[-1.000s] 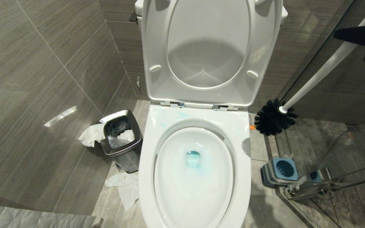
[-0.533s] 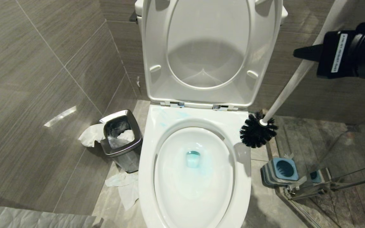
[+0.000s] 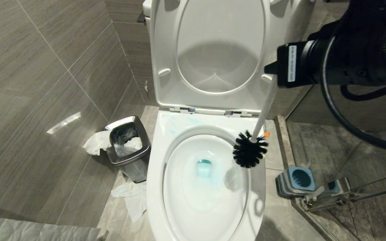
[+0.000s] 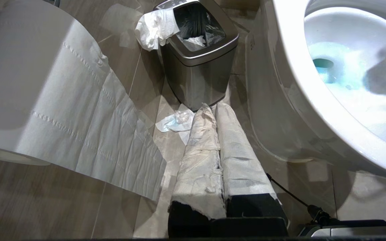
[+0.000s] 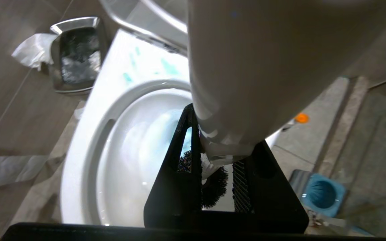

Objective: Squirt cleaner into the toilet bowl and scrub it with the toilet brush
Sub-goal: Scrub the toilet bowl

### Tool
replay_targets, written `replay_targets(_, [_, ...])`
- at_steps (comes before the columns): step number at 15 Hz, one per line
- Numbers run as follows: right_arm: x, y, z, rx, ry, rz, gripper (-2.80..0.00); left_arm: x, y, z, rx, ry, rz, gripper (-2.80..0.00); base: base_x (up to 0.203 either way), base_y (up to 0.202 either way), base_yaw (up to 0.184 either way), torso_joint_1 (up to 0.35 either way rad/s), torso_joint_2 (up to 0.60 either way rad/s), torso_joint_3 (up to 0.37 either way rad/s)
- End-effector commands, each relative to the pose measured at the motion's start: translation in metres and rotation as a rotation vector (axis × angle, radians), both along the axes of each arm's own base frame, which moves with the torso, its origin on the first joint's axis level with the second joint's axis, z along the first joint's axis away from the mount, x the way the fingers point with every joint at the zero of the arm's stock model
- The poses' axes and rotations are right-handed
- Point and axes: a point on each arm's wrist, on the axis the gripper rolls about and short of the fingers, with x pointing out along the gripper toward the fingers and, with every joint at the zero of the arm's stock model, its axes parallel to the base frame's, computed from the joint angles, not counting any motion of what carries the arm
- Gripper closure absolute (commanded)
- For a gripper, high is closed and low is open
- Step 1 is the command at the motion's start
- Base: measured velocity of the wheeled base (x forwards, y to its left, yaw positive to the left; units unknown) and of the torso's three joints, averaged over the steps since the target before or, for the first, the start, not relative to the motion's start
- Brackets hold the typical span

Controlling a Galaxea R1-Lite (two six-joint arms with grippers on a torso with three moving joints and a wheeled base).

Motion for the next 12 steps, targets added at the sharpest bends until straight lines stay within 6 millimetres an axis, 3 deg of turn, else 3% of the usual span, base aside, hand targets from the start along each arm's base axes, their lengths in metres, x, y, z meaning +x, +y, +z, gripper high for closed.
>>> replay_targets(1, [0.009, 0.029, -0.017, -0.028, 0.045, 0.036, 0.0, 0.0, 0.0, 0.0, 0.0, 0.002, 0.0, 0.0, 0.0, 0.0, 0.0, 0.0, 0.0, 0.0])
replay_targets(7, [0.004, 0.064, -0.034, -0.05, 0.051, 0.035, 0.0, 0.0, 0.0, 0.0, 0.0, 0.002, 0.0, 0.0, 0.0, 0.0, 0.0, 0.0, 0.0, 0.0])
replay_targets(12, [0.008, 0.071, -0.042, -0.03, 0.067, 0.005, 0.0, 0.0, 0.0, 0.0, 0.0, 0.002, 0.0, 0.0, 0.0, 0.0, 0.0, 0.0, 0.0, 0.0])
